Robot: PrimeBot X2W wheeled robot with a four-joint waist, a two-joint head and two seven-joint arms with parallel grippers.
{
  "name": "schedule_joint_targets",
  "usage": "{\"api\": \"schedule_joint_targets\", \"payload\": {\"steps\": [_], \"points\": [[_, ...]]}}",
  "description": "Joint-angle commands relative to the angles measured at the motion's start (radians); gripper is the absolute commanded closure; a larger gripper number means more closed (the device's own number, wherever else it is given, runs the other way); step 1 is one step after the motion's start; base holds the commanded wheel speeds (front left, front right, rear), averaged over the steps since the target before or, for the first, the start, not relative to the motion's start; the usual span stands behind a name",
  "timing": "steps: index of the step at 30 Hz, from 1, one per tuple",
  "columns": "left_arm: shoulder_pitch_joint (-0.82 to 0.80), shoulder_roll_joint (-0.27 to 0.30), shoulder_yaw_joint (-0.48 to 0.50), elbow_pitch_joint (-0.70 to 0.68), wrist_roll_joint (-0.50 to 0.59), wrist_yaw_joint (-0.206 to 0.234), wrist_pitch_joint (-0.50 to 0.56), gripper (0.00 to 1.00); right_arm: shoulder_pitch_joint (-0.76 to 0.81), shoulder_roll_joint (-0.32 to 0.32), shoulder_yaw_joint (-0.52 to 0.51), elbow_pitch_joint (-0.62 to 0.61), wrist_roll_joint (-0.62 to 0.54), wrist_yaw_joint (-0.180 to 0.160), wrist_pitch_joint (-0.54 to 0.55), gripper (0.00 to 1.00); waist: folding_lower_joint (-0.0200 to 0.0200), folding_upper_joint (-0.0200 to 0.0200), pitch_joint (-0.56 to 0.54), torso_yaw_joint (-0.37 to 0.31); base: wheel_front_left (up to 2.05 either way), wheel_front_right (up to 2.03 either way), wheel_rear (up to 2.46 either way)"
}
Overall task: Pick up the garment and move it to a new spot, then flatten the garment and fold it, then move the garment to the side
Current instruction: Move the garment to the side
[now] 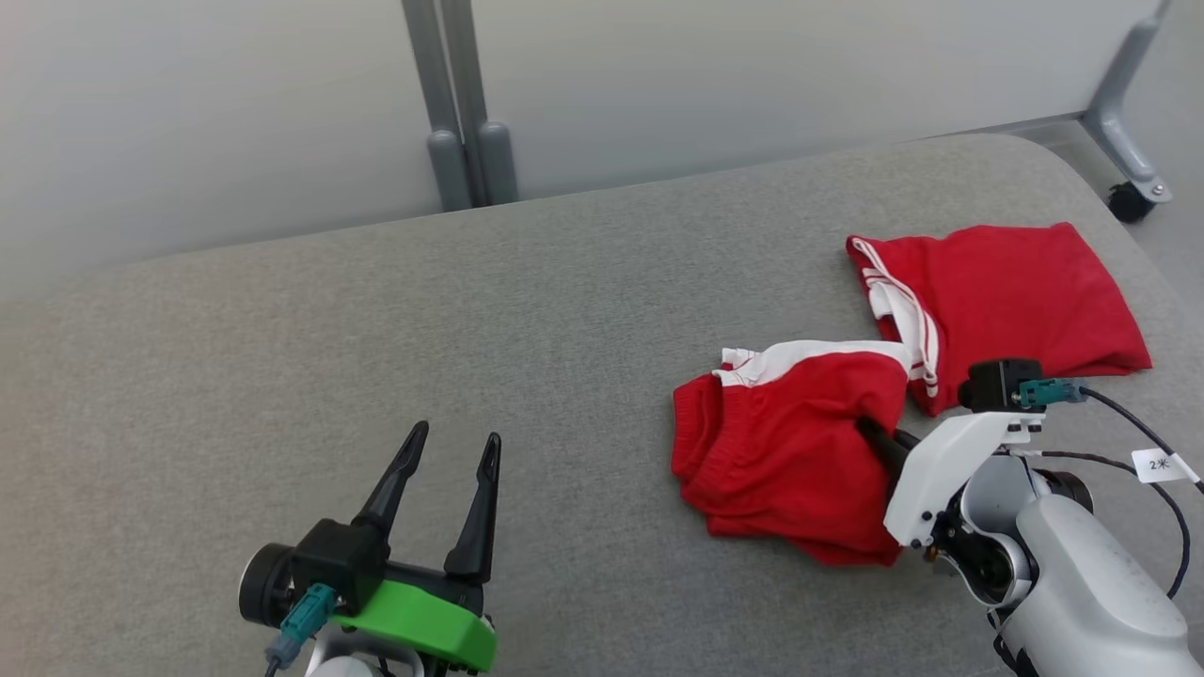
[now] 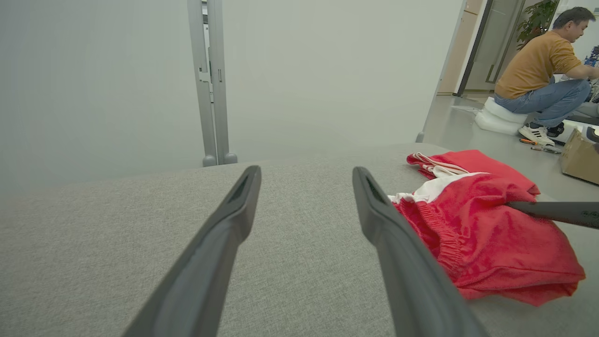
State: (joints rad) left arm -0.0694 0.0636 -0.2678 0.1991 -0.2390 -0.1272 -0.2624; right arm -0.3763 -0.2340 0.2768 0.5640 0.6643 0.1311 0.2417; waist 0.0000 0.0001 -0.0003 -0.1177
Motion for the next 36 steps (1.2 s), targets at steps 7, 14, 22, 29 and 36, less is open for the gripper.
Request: {"api": "schedule_joint_targets", "payload": {"steps": [7, 14, 22, 29, 36], "points": [[-0.058, 0.007, -0.026, 0.017, 0.017, -0.002, -0.002, 0.00, -0.071, -0.048, 0.038, -0.064, 0.007, -0.001, 0.017, 1.00, 0.0000, -0.0001, 0.106, -0.069, 0.00, 0.00, 0.00], [-0.123, 0.005, -0.051, 0.035, 0.022, -0.003, -0.002, 0.00, -0.234, -0.181, 0.144, -0.121, 0.071, -0.001, 0.046, 1.00, 0.0000, -0.0001, 0.216, -0.023, 0.00, 0.00, 0.00], [-0.184, 0.003, -0.072, 0.059, 0.026, -0.002, -0.002, 0.00, -0.386, -0.404, 0.253, -0.099, 0.179, -0.001, 0.042, 1.00, 0.0000, -0.0001, 0.308, 0.017, 0.00, 0.00, 0.00], [-0.216, 0.003, -0.084, 0.075, 0.030, -0.003, -0.002, 0.00, -0.453, -0.554, 0.343, -0.007, 0.208, -0.001, 0.007, 1.00, 0.0000, -0.0001, 0.354, 0.039, 0.00, 0.00, 0.00], [-0.225, 0.000, -0.095, 0.092, 0.015, -0.003, -0.003, 0.00, -0.488, -0.577, 0.401, 0.186, 0.183, -0.001, -0.049, 0.00, 0.0000, -0.0001, 0.339, 0.055, 0.00, 0.00, 0.00]]}}
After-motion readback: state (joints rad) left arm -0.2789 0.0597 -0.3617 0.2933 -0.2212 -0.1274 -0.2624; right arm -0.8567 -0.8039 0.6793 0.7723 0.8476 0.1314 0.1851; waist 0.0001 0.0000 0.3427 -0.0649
